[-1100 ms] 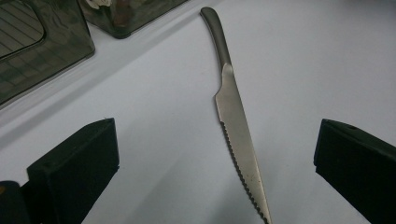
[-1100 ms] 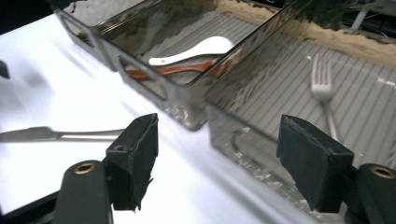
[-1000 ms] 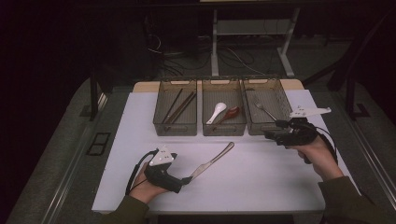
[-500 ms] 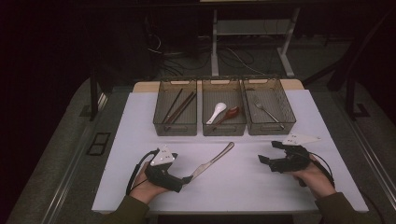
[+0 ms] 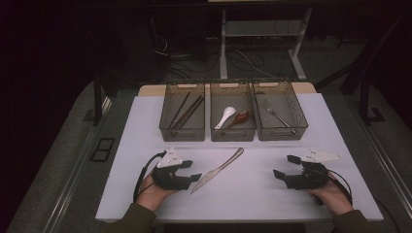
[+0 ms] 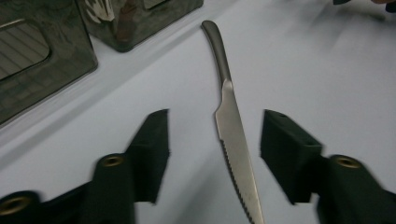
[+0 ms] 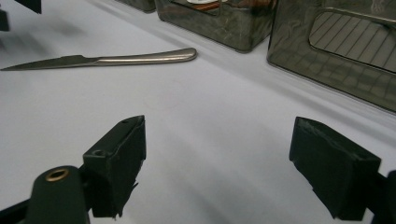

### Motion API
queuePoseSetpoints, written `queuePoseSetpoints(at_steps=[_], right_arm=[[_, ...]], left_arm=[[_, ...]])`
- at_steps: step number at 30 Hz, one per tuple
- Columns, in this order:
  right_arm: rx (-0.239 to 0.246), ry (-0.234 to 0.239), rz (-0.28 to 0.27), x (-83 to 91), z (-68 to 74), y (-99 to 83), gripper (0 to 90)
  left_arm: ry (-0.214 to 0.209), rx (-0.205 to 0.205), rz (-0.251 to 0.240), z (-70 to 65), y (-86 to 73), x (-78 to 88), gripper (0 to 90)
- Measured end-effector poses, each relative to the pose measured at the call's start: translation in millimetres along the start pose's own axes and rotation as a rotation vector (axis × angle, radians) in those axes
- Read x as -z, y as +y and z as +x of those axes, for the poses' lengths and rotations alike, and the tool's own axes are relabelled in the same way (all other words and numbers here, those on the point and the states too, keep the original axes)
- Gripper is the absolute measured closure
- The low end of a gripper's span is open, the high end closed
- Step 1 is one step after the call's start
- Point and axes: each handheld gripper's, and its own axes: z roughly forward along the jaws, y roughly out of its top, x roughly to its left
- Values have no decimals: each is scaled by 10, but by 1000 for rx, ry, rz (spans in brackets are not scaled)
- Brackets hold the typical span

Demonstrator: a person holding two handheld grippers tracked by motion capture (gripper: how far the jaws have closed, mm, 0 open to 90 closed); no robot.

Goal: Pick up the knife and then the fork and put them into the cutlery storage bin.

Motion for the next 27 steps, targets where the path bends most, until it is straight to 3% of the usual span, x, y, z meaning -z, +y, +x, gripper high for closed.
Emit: queuePoseSetpoints(at_steps=[3,4,7,18,27], right_arm=[[-6,2,-6,27,0,-8,183],[-5,4,-7,30,3,-15,183],[3,9,1,6,10,-19,183],[20,23,3,-14,37,-12,183],[21,24,-1,-5,35,-15,183]], left_arm=[[-7,-1,14,2,74,-75,659],[-7,-4,23,5,99,-104,766],[-4,-9,45,0,165,-187,888],[-11,-23,68,-7,409,-543,889],[-7,-32,110,16,612,-946,889]])
